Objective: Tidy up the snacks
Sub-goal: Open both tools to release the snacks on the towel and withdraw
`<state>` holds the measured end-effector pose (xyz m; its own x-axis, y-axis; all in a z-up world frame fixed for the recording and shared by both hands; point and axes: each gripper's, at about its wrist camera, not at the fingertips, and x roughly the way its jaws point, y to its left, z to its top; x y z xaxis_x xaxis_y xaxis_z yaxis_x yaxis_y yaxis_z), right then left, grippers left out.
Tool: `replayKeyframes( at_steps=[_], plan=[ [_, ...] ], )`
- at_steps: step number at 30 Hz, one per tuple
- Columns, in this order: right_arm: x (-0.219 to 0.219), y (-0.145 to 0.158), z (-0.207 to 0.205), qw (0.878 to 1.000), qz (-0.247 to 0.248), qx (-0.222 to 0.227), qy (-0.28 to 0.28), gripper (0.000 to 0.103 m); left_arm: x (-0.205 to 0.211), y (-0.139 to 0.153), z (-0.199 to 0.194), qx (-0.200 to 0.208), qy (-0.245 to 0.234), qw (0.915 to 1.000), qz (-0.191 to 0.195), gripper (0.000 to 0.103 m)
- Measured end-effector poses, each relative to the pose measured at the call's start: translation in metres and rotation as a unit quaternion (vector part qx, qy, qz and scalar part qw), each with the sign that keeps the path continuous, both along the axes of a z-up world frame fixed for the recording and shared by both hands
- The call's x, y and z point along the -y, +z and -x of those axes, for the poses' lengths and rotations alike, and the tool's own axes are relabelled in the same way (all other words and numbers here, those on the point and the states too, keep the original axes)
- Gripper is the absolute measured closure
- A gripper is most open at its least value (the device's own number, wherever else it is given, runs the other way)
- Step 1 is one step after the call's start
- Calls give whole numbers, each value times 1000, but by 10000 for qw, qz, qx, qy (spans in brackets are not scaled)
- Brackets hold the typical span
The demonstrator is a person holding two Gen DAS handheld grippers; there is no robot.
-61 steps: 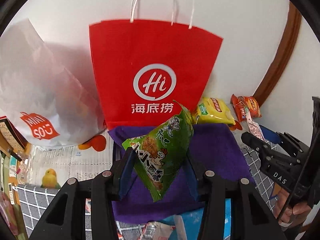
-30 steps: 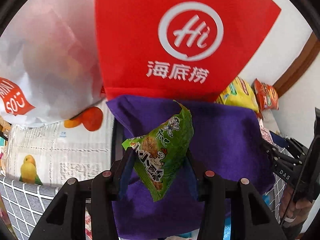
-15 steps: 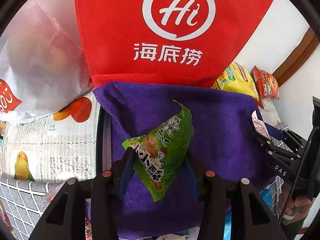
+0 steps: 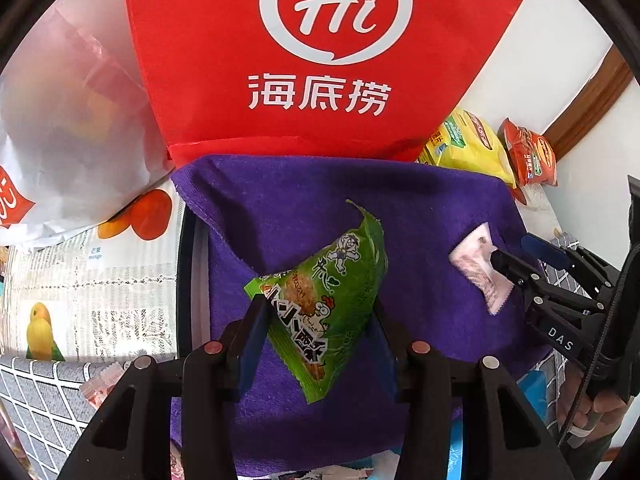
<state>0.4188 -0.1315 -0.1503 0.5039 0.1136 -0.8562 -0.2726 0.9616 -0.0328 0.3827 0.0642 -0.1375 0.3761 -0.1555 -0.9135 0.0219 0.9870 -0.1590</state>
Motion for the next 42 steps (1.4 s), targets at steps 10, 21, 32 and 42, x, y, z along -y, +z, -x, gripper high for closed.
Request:
replayKeyframes(
  at_steps=[10, 21, 32, 42],
  plan=[
    [2, 20, 7, 9995, -272, 161, -23, 33, 5, 6, 0, 44, -18, 9999, -111, 37],
    [1, 51, 24, 9987, -311, 378, -108, 26, 6, 31, 11, 380, 2, 9989, -270, 35],
    [7, 76, 54, 9974, 159, 576, -410, 21, 6, 56, 23, 520, 26, 9980, -371, 35],
    [20, 98, 102, 9945, 160, 872, -554, 21, 11, 84, 41, 769, -159, 9966, -231, 33]
  ],
)
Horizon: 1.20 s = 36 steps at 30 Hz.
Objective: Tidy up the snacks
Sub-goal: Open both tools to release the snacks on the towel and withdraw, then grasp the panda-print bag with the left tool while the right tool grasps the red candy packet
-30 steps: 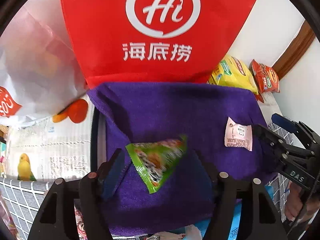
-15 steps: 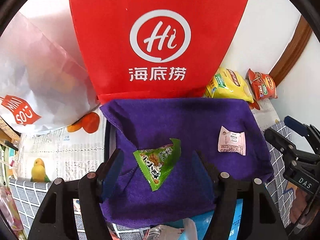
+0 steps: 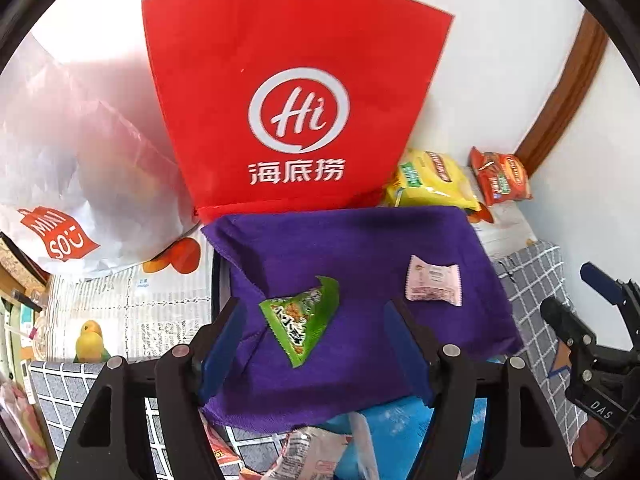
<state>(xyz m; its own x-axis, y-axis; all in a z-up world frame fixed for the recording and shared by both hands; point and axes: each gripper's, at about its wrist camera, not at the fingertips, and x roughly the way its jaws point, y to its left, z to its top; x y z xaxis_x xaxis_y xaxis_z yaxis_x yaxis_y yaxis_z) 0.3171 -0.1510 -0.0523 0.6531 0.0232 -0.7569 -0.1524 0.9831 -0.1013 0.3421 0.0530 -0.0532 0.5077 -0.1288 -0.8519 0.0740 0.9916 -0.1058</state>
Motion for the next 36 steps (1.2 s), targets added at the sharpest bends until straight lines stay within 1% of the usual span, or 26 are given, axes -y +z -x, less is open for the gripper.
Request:
replayKeyframes(
  at_steps=[4, 10, 14, 17, 20, 23, 26, 30, 33, 36],
  plan=[
    [6, -2, 20, 9999, -74, -72, 74, 21, 5, 13, 11, 231, -229, 9995, 46, 33],
    [21, -11, 47, 9996, -211, -173, -8, 24, 14, 31, 31, 606, -484, 9970, 41, 33],
    [37, -7, 68, 9978, -650, -36, -133, 24, 21, 37, 42, 739, -559, 9957, -26, 34],
    [43, -3, 83, 9969, -745, 136, -224, 24, 25, 44, 51, 854, -561, 9948, -43, 34],
    [43, 0, 101, 9963, -813, 259, -46, 24, 28, 52, 68, 1007, -597, 9931, -7, 34],
    [40, -2, 113, 9964, -781, 336, 5, 24, 26, 56, 83, 1026, -590, 9930, 42, 34],
    [38, -7, 121, 9967, -721, 364, -3, 24, 21, 58, 97, 1068, -458, 9932, -25, 34],
    [44, -9, 130, 9939, -1000, 461, -44, 24, 12, 53, 113, 1034, -351, 9940, -24, 35],
    [52, -11, 136, 9915, -1116, 625, -235, 24, 9, 45, 122, 977, -292, 9947, -158, 35],
    [61, -21, 136, 9902, -1254, 517, -341, 24, 5, 32, 131, 868, -194, 9958, -195, 35]
  ],
)
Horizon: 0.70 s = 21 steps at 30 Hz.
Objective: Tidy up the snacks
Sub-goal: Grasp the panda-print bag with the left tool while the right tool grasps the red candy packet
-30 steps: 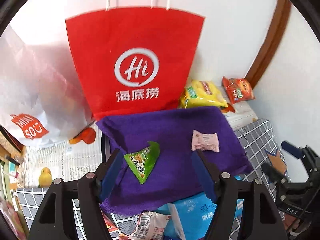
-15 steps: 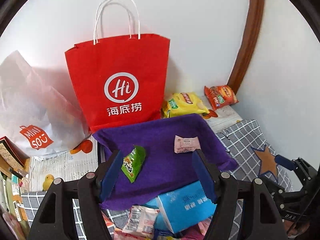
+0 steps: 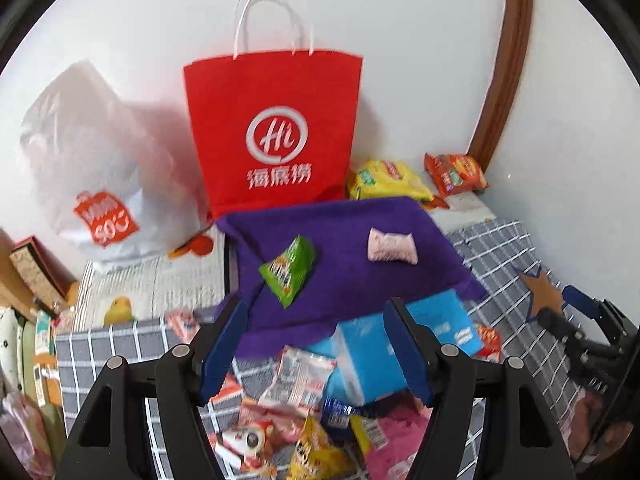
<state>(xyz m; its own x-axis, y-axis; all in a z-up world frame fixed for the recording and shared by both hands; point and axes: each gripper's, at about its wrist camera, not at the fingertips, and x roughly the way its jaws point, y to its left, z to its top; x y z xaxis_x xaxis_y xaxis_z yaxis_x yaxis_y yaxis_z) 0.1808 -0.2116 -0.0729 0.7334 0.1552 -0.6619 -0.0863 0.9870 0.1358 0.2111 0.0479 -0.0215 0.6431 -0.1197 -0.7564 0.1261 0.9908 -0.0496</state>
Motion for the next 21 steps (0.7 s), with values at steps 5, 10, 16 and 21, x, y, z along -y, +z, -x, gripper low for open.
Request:
replayKeyframes(
  at_steps=[5, 10, 16, 21],
  plan=[
    [6, -32, -1, 9996, -45, -272, 112, 24, -11, -30, 12, -317, 108, 9992, 210, 35],
    [5, -63, -6, 9985, 244, -436, 238, 26, -24, -51, 21, -444, 261, 9981, 347, 34],
    [3, -98, -16, 9936, 749, -751, 394, 28, -34, -64, 22, -452, 434, 9974, 343, 34],
    [2, -112, -26, 9878, 1238, -804, 499, 28, -36, -70, 18, -373, 474, 9974, 389, 34]
  ],
)
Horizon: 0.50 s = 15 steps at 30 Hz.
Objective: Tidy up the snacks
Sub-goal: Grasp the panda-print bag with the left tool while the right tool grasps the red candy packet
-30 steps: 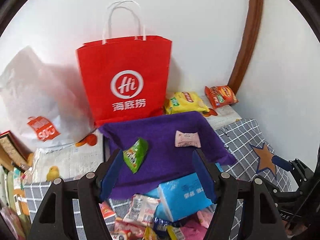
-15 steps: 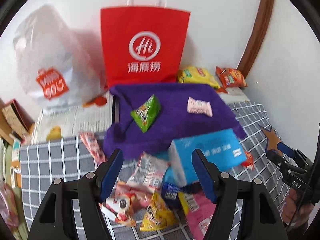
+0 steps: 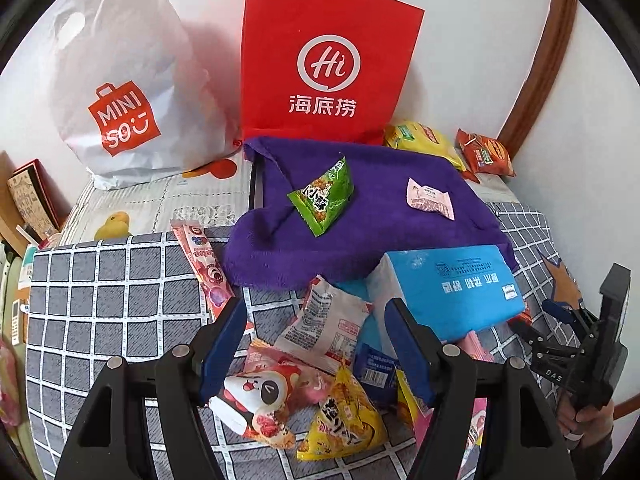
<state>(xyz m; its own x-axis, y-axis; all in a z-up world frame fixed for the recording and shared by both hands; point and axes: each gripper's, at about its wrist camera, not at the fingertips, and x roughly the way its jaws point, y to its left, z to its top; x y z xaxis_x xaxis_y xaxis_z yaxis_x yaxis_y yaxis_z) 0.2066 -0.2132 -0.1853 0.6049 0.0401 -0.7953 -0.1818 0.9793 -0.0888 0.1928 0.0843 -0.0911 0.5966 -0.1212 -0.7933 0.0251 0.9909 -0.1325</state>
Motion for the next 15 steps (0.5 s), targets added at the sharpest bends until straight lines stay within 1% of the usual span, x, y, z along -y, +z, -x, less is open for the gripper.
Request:
replayKeyframes(
  at_steps=[5, 6, 8, 9, 10, 11, 15],
  plan=[
    [2, -11, -19, 9998, 125, -147, 76, 28, -5, -3, -2, 60, 107, 9999, 55, 33],
    [3, -14, -24, 9998, 103, -160, 72, 28, -7, -4, -3, 52, 138, 9999, 80, 33],
    [7, -14, -30, 9998, -116, -153, 85, 28, -10, -5, -3, 39, 162, 9998, 105, 33],
    [8, -14, -31, 9996, -198, -179, 93, 33, -12, -6, -3, 24, 181, 9998, 101, 33],
    [9, -14, -31, 9993, -299, -193, 114, 43, -14, -7, -2, 14, 202, 9998, 78, 33],
    [11, -13, -30, 9988, -432, -189, 112, 65, -16, -7, -1, 10, 227, 9997, 56, 33],
    [17, -7, -17, 9980, -613, -87, -104, 63, -28, -10, 5, -37, 339, 9994, 17, 34]
  ],
)
